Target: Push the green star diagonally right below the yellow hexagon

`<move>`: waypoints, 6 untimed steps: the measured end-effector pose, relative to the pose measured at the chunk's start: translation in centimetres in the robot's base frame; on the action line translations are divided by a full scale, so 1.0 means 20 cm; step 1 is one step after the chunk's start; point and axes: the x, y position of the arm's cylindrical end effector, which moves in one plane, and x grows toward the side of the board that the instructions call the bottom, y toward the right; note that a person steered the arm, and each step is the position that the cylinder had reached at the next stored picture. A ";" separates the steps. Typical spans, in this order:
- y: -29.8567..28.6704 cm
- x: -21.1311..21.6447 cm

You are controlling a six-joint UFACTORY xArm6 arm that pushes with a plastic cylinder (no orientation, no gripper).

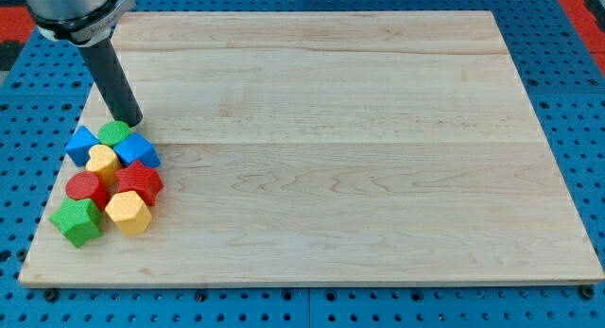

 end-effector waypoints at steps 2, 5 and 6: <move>-0.12 -0.02; -0.43 0.01; -0.32 0.38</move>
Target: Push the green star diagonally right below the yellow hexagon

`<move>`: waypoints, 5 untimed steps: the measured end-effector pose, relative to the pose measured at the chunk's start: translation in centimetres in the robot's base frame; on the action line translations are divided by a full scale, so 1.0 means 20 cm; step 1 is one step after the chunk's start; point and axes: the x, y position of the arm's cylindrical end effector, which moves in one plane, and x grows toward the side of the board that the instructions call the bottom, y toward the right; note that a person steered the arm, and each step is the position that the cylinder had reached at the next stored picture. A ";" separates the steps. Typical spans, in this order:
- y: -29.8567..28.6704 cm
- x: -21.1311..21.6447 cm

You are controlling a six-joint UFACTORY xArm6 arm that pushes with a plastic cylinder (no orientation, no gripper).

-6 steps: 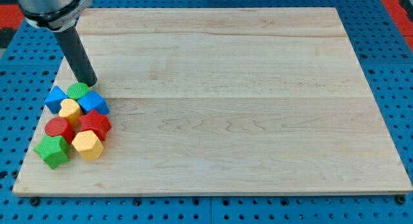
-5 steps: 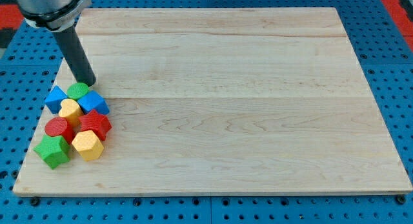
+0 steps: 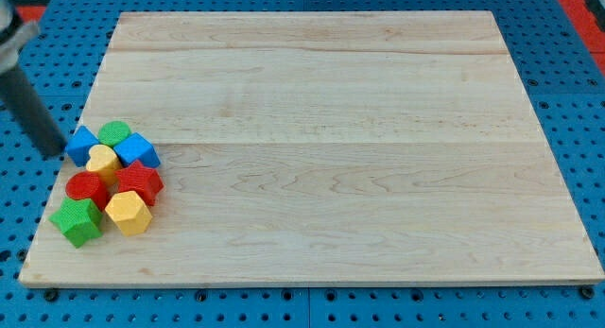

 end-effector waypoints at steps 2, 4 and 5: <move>0.00 0.51; 0.43 0.54; 0.68 0.31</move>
